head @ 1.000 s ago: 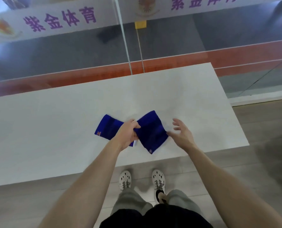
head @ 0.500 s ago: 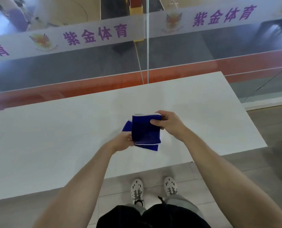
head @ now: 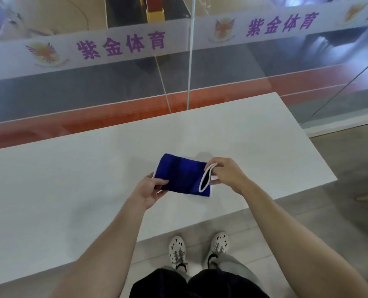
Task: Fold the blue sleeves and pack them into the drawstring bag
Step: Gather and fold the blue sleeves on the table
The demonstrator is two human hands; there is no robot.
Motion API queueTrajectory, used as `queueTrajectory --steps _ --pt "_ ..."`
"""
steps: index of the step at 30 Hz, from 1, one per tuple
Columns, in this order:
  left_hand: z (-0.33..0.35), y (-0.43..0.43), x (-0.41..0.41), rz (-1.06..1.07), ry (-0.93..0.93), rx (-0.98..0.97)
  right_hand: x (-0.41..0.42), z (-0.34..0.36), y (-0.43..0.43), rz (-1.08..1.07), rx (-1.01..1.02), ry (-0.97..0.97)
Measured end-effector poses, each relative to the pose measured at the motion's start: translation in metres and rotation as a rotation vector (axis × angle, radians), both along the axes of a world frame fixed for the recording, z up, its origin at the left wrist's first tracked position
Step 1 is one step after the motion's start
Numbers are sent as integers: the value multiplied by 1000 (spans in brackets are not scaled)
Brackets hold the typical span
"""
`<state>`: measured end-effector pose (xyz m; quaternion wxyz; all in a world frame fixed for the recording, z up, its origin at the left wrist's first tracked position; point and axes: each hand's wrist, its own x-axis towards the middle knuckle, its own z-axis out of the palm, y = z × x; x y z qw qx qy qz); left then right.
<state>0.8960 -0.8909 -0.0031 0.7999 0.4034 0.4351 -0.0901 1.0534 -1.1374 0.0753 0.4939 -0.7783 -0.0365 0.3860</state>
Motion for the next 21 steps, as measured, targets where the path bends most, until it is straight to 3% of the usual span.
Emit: queueTrajectory --steps 3,6,11,13,21 --pt "4 8 -1 -111 -4 73 -7 -19 -14 -69 -8 169" --pt "5 7 2 -85 -3 90 -12 -33 -19 -203 62 328" --pt "0 16 11 -30 17 187 1 -57 -18 -119 -99 70" --pt "4 21 15 -41 16 244 11 -58 -15 -176 -82 11" --pt "10 35 36 -22 33 400 42 -60 -3 -294 -41 -4"
